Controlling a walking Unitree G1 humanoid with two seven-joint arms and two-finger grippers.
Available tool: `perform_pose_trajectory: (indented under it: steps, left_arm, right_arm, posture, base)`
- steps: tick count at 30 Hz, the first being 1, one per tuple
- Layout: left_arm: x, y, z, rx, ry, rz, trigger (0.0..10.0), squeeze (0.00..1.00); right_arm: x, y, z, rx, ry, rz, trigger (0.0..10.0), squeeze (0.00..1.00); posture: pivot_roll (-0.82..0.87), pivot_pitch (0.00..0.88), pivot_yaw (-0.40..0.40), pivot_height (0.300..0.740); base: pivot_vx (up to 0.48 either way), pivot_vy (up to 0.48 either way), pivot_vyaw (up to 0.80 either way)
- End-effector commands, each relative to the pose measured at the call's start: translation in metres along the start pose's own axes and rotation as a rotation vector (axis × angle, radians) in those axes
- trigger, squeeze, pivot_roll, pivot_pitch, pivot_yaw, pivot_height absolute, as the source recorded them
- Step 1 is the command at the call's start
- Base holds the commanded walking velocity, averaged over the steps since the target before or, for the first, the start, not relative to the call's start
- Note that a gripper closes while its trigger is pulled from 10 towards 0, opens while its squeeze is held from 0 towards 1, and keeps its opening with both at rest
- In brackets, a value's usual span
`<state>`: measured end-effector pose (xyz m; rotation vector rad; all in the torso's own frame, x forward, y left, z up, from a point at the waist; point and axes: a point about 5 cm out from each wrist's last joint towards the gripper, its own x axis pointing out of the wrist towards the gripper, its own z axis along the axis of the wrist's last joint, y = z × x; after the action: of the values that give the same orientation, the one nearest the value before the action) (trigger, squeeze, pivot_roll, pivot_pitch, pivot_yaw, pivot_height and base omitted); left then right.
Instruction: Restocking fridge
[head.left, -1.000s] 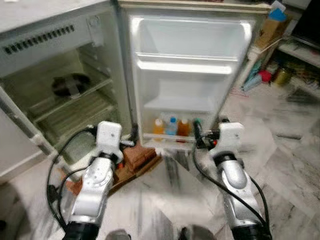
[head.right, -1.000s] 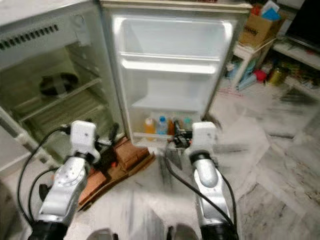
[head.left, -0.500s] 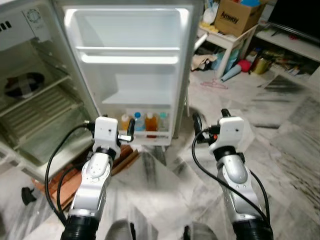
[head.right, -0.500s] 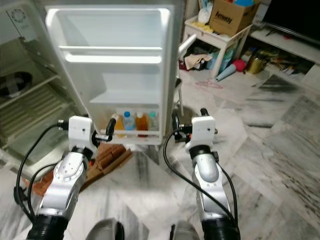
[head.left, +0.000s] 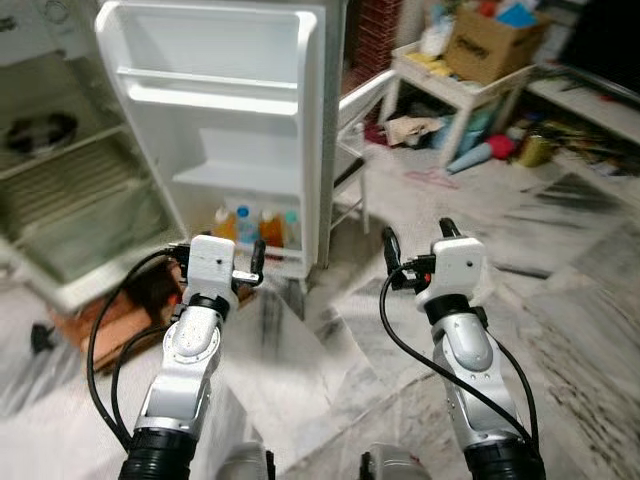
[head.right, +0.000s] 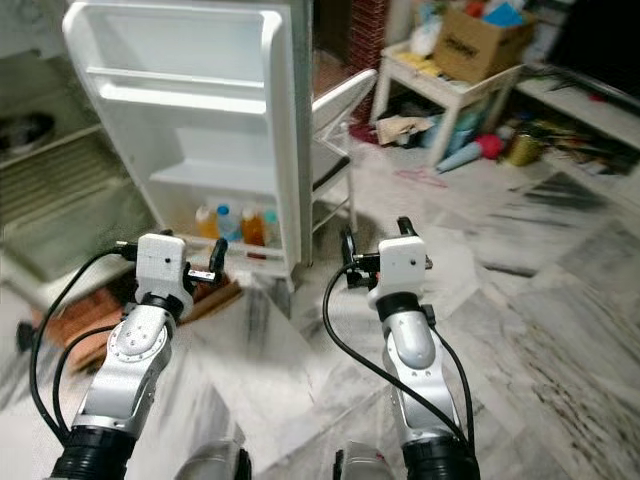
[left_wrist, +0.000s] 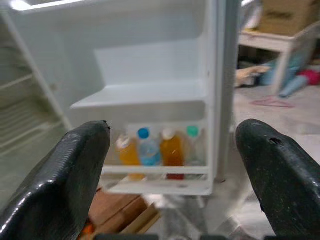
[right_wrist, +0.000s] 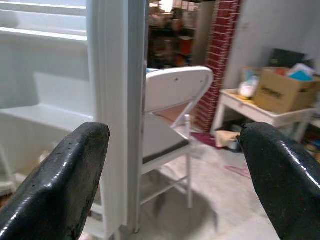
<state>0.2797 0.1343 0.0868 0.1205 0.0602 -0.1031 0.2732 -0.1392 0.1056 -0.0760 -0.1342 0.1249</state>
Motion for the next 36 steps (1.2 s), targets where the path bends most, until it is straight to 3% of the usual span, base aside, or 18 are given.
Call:
perform_pose_trajectory:
  steps: [1,11,31,36]
  left_arm:
    - [0.0011,-0.0026,0.0005,0.008,0.006,0.0,10.0,0.0]
    - [0.001,0.0007,-0.0002,-0.016,0.007,0.034,10.0,0.0]
    - [0.0028,0.0054,-0.0015,-0.029,0.022,0.077,10.0,0.0]
    - [0.0035,-0.0017,-0.0019,-0.066,0.021,0.05,10.0,0.0]
  right_arm:
    - [0.0,-0.0052,0.0035,-0.007,-0.017,-0.017,10.0,0.0]
    - [0.0035,-0.0044,0.0065,-0.012,-0.032,-0.011,10.0,0.0]
    - [0.0056,-0.005,0.0062,-0.003,-0.035,0.002,10.0,0.0]
    - [0.0062,-0.0088,0.0052,0.006,-0.028,-0.029,10.0,0.0]
  posture:
    - [0.0,0.078,0.025,0.74]
    - [0.01,0.078,0.022,0.74]
    - [0.01,0.082,0.023,0.74]
    - [0.01,0.083,0.023,0.74]
  base:
    - [0.0,-0.442,0.76]
    - [0.133,-0.387,0.76]
    - [0.458,0.0,0.73]
    - [0.375,0.0,0.11]
